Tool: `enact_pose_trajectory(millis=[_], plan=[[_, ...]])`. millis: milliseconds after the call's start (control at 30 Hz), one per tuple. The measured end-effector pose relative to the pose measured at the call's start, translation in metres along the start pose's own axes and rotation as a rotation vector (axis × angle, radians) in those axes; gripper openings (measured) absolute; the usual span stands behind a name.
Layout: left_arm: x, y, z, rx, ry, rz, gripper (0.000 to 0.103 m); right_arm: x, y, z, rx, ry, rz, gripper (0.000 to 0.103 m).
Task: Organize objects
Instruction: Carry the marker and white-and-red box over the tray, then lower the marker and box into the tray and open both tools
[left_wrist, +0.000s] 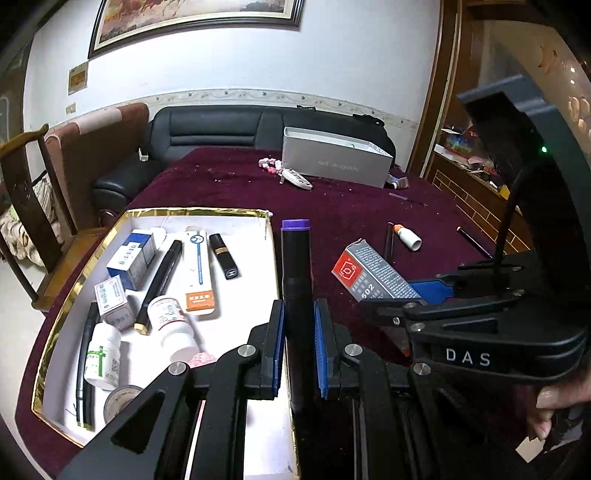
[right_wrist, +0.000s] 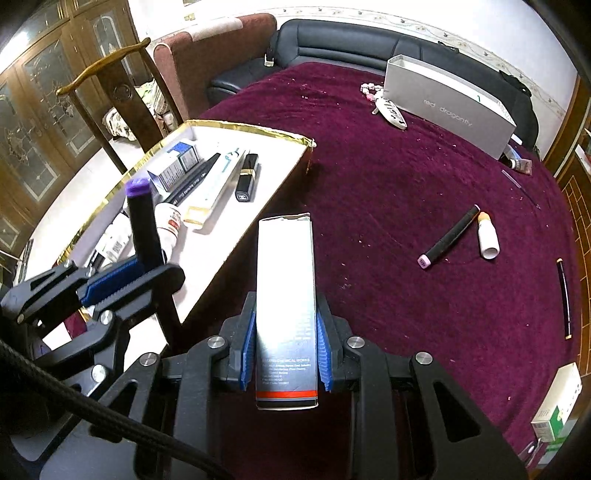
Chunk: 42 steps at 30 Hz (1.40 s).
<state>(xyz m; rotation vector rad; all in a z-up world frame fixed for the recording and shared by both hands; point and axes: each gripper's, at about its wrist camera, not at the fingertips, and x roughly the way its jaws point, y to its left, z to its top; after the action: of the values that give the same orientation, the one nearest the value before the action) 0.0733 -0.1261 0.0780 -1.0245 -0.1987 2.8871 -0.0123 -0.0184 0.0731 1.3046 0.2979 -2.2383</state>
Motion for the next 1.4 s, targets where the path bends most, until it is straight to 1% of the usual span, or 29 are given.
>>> enact_pose_trajectory(millis=[67, 200, 233, 300, 367, 400, 467, 667, 767, 900, 1000, 1167, 1233, 1400], plan=[[-0.003, 0.007, 0.001, -0.024, 0.004, -0.006, 0.013, 0.000, 0.004, 0.003, -0.003, -0.001, 0.008, 0.025], [-0.012, 0.030, 0.005, -0.105, 0.007, -0.036, 0.013, 0.001, 0.012, 0.008, -0.005, -0.006, 0.026, 0.025], [-0.015, 0.035, 0.004, -0.126, 0.008, -0.049, 0.013, 0.001, 0.013, 0.009, -0.002, -0.007, 0.031, 0.025], [-0.016, 0.048, 0.005, -0.191, 0.016, -0.112, 0.012, 0.003, 0.016, 0.012, 0.001, -0.010, 0.040, 0.025], [-0.016, 0.055, 0.003, -0.219, 0.021, -0.133, 0.012, 0.003, 0.020, 0.015, 0.003, -0.016, 0.047, 0.025], [-0.016, 0.062, 0.002, -0.254, 0.028, -0.158, 0.012, 0.003, 0.022, 0.015, 0.004, -0.017, 0.051, 0.025], [-0.016, 0.072, 0.000, -0.303, 0.043, -0.182, 0.012, 0.005, 0.027, 0.018, 0.004, -0.016, 0.057, 0.025], [-0.018, 0.107, -0.002, -0.416, 0.066, -0.185, 0.012, 0.013, 0.044, 0.029, -0.007, -0.011, 0.086, 0.025], [-0.012, 0.120, -0.001, -0.436, 0.090, -0.160, 0.012, 0.021, 0.052, 0.034, -0.014, 0.002, 0.102, 0.025], [0.000, 0.127, -0.002, -0.428, 0.146, -0.146, 0.012, 0.040, 0.062, 0.041, 0.008, 0.039, 0.132, 0.025], [0.010, 0.122, -0.005, -0.401, 0.190, -0.156, 0.012, 0.052, 0.065, 0.047, 0.026, 0.052, 0.131, 0.025], [0.014, 0.119, -0.004, -0.370, 0.217, -0.155, 0.012, 0.066, 0.060, 0.062, 0.078, 0.072, 0.121, 0.025], [0.014, 0.125, -0.001, -0.367, 0.223, -0.142, 0.012, 0.072, 0.057, 0.068, 0.103, 0.079, 0.114, 0.025], [0.022, 0.140, 0.002, -0.366, 0.283, -0.101, 0.012, 0.088, 0.054, 0.075, 0.136, 0.113, 0.113, 0.025]])
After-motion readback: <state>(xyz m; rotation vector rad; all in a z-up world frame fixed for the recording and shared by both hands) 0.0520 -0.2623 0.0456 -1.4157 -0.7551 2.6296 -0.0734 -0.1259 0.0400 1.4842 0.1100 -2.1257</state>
